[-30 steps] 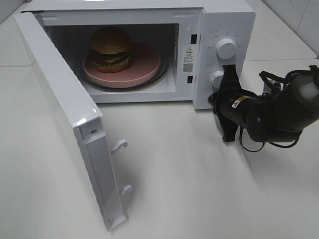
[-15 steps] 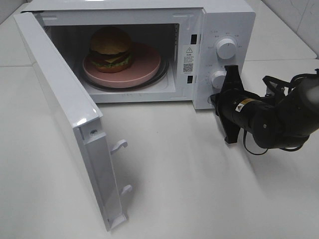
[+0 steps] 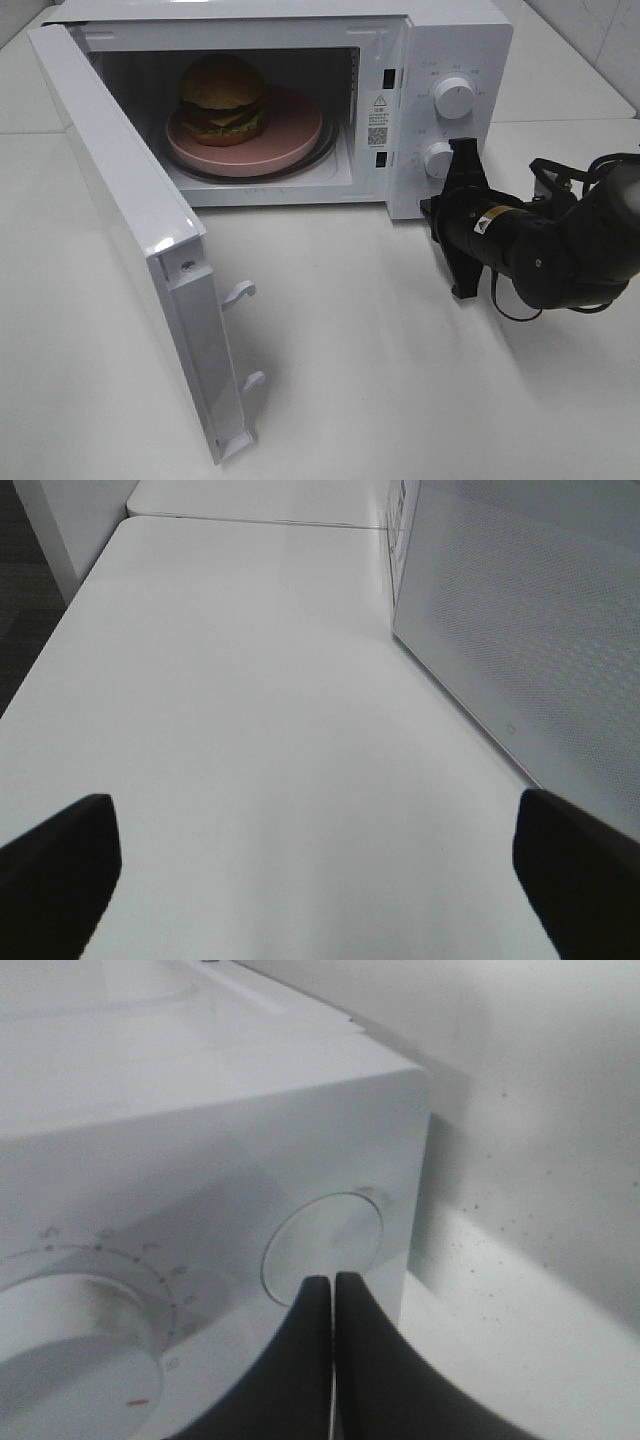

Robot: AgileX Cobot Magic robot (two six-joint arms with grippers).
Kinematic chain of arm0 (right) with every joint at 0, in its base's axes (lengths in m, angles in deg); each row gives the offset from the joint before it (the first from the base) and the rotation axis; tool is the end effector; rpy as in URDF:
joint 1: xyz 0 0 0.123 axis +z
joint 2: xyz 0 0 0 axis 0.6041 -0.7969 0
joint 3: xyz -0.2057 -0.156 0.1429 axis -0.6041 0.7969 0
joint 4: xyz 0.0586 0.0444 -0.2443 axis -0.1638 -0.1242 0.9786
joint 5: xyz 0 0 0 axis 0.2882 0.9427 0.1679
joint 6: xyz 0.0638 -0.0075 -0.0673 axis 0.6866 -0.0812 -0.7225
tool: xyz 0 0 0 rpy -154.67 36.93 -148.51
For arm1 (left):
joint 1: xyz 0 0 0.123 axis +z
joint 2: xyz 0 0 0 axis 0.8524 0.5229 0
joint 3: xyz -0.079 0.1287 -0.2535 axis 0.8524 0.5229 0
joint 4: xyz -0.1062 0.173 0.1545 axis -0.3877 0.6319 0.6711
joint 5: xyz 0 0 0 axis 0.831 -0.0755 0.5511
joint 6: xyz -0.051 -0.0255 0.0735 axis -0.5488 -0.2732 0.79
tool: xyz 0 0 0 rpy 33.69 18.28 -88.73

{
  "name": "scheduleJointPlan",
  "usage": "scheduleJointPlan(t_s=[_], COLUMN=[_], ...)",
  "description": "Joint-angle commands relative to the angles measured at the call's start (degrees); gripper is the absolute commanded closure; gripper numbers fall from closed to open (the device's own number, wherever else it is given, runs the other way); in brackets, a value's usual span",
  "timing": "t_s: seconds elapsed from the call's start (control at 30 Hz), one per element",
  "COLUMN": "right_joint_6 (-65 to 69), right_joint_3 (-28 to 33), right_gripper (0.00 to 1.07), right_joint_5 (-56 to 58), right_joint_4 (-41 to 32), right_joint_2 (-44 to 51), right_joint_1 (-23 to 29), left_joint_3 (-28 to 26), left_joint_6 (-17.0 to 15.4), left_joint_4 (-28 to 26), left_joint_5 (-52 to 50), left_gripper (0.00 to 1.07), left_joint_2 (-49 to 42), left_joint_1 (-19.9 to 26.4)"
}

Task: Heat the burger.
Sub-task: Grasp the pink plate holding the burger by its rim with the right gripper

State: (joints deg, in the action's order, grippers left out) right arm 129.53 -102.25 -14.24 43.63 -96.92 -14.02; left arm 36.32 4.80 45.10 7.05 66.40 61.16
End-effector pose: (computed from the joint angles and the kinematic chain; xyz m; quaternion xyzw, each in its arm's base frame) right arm 0.3304 0.1262 0.0894 0.5100 0.6589 0.4335 0.3432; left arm -0.0145 -0.0049 0.2815 -0.0184 0.8528 -0.0132 0.5217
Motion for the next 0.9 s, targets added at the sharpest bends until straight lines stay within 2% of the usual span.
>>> scheduleJointPlan(t_s=[0.03,0.3,0.47,0.6,0.63,0.7,0.8,0.87,0.9], right_joint_6=[0.2,-2.5,-10.0,-23.6,-23.6,-35.8,-39.9,-55.5,-55.5], right_joint_3=[0.7,5.2,8.4,11.2,11.2,11.3,11.3,11.1,11.1], right_gripper=[1.06,1.05,1.04,1.04,1.04,1.04,1.03,1.02,1.02], right_joint_5=[-0.2,-0.2,1.5,11.1,11.1,23.5,25.9,35.2,35.2], right_joint_4=[0.5,0.0,0.1,0.5,0.5,0.5,0.5,0.0,0.0], right_joint_2=[1.4,5.0,9.2,15.6,15.6,22.1,23.5,30.5,30.5], right_joint_1=[0.3,0.3,0.3,0.3,0.3,0.3,0.3,0.3,0.3], left_joint_3=[0.2,0.2,0.2,0.2,0.2,0.2,0.2,0.2,0.2], left_joint_6=[0.0,0.0,0.0,0.0,0.0,0.0,0.0,0.0,0.0], left_joint_4=[0.2,0.2,0.2,0.2,0.2,0.2,0.2,0.2,0.2], left_joint_5=[-0.9,-0.9,-0.9,-0.9,-0.9,-0.9,-0.9,-0.9,-0.9], left_gripper=[0.06,0.06,0.06,0.06,0.06,0.06,0.06,0.06,0.06], left_joint_2=[-0.2,-0.2,-0.2,-0.2,-0.2,-0.2,-0.2,-0.2,-0.2], left_joint_1=[0.1,0.1,0.1,0.1,0.1,0.1,0.1,0.1,0.1])
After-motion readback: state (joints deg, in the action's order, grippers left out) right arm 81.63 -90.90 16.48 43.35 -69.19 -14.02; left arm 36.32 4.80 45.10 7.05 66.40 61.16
